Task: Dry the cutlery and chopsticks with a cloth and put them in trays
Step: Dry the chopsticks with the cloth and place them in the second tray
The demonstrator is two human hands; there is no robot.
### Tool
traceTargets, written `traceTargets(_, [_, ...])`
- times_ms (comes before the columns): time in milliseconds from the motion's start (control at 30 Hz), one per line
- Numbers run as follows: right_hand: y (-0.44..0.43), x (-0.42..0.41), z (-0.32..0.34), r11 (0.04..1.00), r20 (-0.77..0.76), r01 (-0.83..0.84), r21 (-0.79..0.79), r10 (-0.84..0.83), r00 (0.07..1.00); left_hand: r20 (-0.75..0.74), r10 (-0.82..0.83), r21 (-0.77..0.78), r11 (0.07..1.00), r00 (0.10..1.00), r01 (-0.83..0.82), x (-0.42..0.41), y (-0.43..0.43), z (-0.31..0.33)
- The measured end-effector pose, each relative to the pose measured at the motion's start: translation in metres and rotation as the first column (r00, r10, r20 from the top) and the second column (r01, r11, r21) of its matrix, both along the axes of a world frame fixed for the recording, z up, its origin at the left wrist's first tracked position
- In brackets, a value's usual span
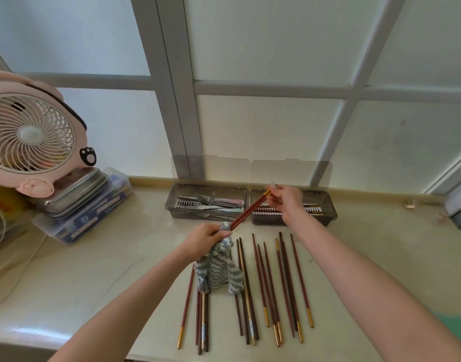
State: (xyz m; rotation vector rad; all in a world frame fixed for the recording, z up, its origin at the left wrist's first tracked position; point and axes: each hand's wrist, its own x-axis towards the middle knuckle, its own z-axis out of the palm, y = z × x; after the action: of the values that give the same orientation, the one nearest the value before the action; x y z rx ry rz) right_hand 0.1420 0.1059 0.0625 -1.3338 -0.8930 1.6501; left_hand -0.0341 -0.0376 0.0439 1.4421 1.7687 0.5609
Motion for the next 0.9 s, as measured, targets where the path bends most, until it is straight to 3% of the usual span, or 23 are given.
traceTargets(167, [0.020,0.020,0.010,0.970,-0.073,0.236,-0.057,-0.240,0.968,0.081,0.091,-0.067,0.994,0.993,-0.086,-0.022,-0.007,-0.003])
traceTargets(267, [0.026,0.040,0.014,0.899,-0.223,0.407,-0.161,-0.435,0.872,0.314,0.328,-0.094,0.945,0.891,-0.314,-0.035,-0.021,-0.004])
traceTargets(333, [0.018,0.040,0.015,0.918,-0.344,0.337,-0.210,-0.391,0.853,0.533,0.437,-0.150,0.892,0.725,-0.427,-0.038,-0.024,-0.007])
traceTargets(400, [0.001,0.023,0.012,0.961,-0.448,0.164,-0.222,-0.250,0.858,0.692,0.422,-0.173,0.885,0.585,-0.433,-0.027,-0.018,-0.007])
traceTargets(500, [-0.030,-0.016,0.006,0.967,-0.518,-0.094,-0.236,-0.044,0.854,0.836,0.335,-0.129,0.890,0.434,-0.438,0.001,0.001,-0.001])
traceTargets(600, [-0.055,-0.043,-0.007,0.952,-0.503,-0.216,-0.216,0.081,0.861,0.911,0.287,-0.097,0.846,0.296,-0.524,0.015,0.015,0.009])
traceTargets(667, [-0.063,-0.050,-0.013,0.958,-0.465,-0.221,-0.184,0.113,0.878,0.909,0.301,-0.084,0.811,0.289,-0.580,0.015,0.020,0.013])
traceTargets(733, [-0.066,-0.051,-0.014,0.959,-0.393,-0.230,-0.168,0.149,0.907,0.872,0.334,-0.064,0.803,0.358,-0.593,0.017,0.021,0.013])
traceTargets(800, [-0.066,-0.048,-0.014,0.959,-0.220,-0.259,-0.117,0.229,0.948,0.813,0.386,-0.048,0.791,0.436,-0.610,0.020,0.021,0.012])
traceTargets(900, [-0.067,-0.044,-0.015,0.924,-0.048,-0.381,-0.031,0.379,0.924,0.754,0.496,-0.081,0.721,0.430,-0.689,0.017,0.021,0.010])
